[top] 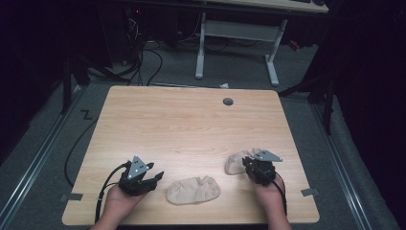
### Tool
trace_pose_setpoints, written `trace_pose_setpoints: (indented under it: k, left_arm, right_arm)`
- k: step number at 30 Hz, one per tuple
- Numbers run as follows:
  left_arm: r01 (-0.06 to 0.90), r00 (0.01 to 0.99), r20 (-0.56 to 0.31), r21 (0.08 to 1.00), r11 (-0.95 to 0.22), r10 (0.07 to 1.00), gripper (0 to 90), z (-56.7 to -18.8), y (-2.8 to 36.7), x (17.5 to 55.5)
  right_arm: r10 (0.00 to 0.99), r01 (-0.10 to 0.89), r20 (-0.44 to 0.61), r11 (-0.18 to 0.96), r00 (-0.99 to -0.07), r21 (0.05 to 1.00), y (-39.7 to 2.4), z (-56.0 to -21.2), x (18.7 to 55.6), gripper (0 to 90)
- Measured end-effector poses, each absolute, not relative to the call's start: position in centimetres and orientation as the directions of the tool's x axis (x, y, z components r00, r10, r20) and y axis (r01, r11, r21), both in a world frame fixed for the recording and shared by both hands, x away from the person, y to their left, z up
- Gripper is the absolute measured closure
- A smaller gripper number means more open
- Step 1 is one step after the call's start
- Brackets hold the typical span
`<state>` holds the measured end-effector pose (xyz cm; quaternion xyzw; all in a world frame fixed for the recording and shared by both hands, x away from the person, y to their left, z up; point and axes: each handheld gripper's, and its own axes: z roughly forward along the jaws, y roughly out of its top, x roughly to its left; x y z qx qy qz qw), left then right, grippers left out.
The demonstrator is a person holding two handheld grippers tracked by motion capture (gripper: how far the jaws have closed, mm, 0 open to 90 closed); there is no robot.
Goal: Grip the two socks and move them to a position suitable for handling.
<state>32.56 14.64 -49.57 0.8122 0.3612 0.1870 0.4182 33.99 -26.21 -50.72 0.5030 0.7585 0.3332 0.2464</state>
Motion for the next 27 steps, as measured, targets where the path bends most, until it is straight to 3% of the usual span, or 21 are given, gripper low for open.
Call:
trace_pose_setpoints:
  k: [3, 10, 27]
  left_arm:
    - [0.439, 0.659, -0.001, 0.812, -0.384, 0.752, 52.1, -49.6, 14.8, 32.6]
    - [0.456, 0.640, -0.010, 0.810, -0.370, 0.769, 52.9, -49.7, 15.4, 32.6]
    - [0.474, 0.615, -0.013, 0.805, -0.356, 0.789, 50.5, -49.9, 17.0, 31.9]
  right_arm:
    - [0.909, 0.610, -0.065, 0.327, -0.411, 0.722, -25.5, -51.2, 34.2, 89.6]
    - [0.906, 0.644, -0.071, 0.350, -0.418, 0.680, -24.8, -52.1, 35.1, 89.9]
    - [0.861, 0.600, -0.068, 0.405, -0.504, 0.690, -20.2, -52.3, 37.1, 89.9]
